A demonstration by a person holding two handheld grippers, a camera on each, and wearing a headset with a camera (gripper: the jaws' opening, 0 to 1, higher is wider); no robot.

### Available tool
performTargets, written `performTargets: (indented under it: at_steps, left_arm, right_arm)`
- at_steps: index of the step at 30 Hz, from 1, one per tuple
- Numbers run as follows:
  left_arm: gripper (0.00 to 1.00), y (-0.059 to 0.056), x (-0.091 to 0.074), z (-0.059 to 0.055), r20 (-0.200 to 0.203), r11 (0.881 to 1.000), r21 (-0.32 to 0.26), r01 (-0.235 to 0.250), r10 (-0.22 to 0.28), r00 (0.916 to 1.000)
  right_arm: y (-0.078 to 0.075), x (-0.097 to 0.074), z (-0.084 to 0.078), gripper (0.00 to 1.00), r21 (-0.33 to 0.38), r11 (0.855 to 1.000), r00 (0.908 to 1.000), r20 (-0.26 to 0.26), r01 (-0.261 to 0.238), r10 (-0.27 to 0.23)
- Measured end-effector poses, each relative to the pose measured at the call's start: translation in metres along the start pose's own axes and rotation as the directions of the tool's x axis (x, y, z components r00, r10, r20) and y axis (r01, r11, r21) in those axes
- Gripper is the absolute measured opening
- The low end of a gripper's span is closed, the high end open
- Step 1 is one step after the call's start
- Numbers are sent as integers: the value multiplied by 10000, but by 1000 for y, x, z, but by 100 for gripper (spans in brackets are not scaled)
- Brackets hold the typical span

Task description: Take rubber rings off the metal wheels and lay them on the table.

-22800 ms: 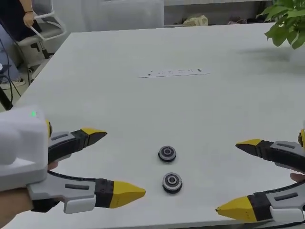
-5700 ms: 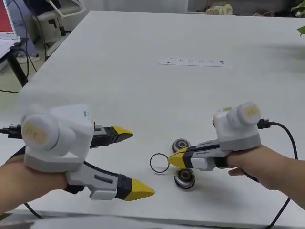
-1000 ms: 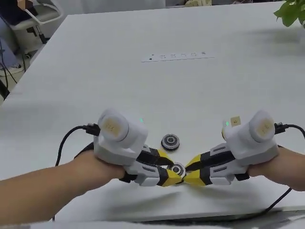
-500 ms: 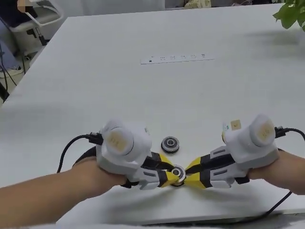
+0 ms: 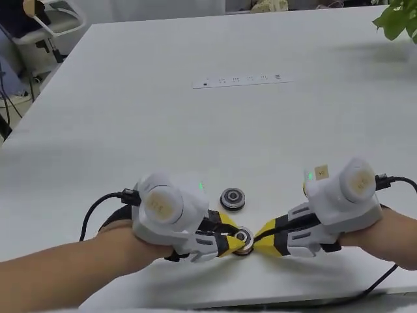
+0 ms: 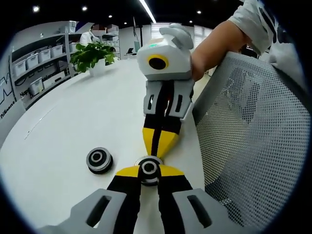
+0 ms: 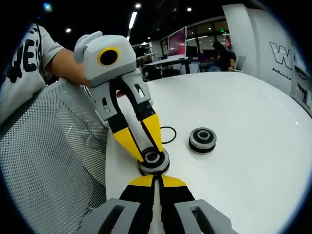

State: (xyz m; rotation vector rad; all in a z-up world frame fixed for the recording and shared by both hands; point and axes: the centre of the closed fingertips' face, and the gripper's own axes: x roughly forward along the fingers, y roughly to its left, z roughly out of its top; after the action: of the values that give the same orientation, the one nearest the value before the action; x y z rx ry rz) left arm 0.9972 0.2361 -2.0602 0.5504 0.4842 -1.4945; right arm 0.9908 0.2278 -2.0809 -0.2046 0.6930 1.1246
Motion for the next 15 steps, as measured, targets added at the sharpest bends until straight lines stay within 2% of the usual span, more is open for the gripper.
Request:
performTargets:
  at_steps: [3, 6, 7, 14, 15]
  left_arm:
    - [7, 0, 0, 0, -53, 10000, 77, -27, 27, 10000]
    - [7, 0, 0, 0, -72, 10000, 78, -47, 48, 10000]
    - [7, 0, 1, 0, -84, 9999, 89, -59, 60, 9999]
    - [7, 1, 1, 0, -105, 9999, 104, -94, 95, 9999]
    - [7, 1, 1, 0, -105, 9999, 104, -99, 100, 9999]
  right_arm:
    - [-2, 0, 0, 0, 273, 9996, 10000, 52, 31, -32]
    - [-3, -1, 1, 0, 872, 9962, 9998, 182, 5, -21]
    - [-3, -1, 1, 0, 1250, 9922, 9996, 268, -43, 9]
    - [-6, -7, 6, 0, 2052, 9786, 9975, 709, -129, -17]
    - [-6, -8, 7, 0, 2304, 9729, 9964, 845, -191, -4]
